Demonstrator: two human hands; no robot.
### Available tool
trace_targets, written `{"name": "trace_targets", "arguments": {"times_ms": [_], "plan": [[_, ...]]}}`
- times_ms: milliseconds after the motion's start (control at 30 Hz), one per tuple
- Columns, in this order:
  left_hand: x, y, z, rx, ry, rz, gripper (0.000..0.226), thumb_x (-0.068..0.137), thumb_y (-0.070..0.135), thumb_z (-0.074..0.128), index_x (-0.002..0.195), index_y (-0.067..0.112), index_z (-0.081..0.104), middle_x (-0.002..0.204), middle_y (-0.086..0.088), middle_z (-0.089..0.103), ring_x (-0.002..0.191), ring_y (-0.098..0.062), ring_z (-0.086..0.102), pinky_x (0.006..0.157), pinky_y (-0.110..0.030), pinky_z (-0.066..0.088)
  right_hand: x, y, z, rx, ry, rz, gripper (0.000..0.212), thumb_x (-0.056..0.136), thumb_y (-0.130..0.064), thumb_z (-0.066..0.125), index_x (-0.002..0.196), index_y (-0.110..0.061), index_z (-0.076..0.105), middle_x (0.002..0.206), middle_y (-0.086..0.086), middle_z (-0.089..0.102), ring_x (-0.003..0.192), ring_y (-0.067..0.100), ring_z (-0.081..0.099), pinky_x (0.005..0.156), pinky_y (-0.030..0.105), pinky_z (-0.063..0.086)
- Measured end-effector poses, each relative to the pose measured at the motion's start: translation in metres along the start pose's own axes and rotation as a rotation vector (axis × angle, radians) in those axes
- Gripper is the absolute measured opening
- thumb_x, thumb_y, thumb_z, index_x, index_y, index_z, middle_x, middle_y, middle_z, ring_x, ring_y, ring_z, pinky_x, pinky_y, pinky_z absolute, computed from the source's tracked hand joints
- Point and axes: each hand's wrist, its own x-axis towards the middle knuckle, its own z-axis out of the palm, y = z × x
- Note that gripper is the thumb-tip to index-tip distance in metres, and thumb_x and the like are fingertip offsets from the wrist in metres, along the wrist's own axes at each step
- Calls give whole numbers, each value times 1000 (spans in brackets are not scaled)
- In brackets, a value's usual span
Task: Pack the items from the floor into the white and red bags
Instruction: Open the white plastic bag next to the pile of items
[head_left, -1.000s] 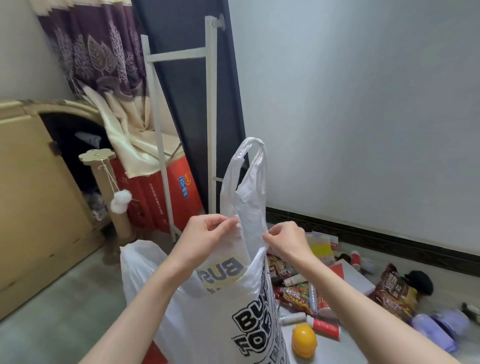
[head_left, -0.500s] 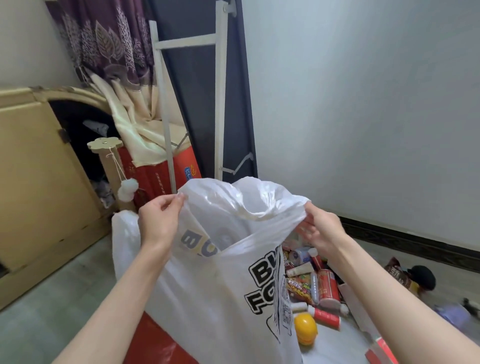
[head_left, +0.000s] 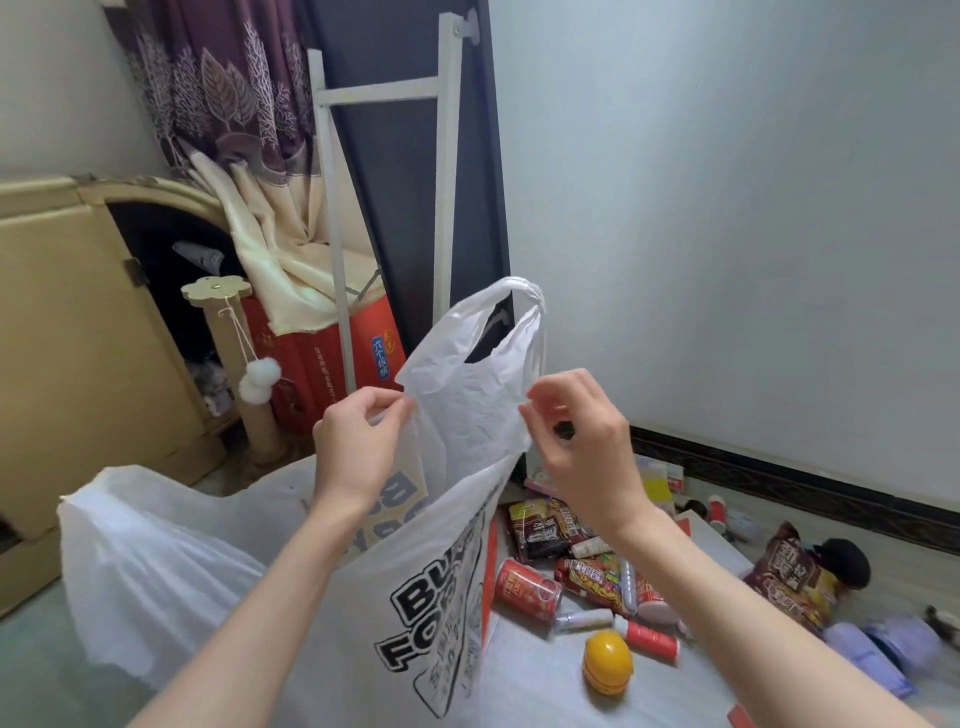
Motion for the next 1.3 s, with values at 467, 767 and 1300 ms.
{"name": "trace_targets", "arguments": {"times_ms": [467,767,1300], "plan": [[-23,23,-17,7,-565,272,13,80,17,69,78,30,71,81,12,71,80,0,65,75,-13,49,22,21,5,-459,-195,-359,33,87,-21,54,117,-10,61,124,10,61,121,28,50,104,48,40],[-13,10,-17,86,-296,267,9,85,20,64,81,25,69,85,7,69,87,-9,61,84,-34,50,15,3,-3,79,-389,203,22,91,-19,54,70,-15,58,60,-7,52,56,2,45,58,14,34],[-8,1,4,363,-188,772,31,81,40,53,75,15,70,69,3,60,70,-14,47,66,-33,35,17,7,-10,296,-510,603,19,82,-30,68,84,-21,51,85,-4,55,76,10,52,70,23,40]]}}
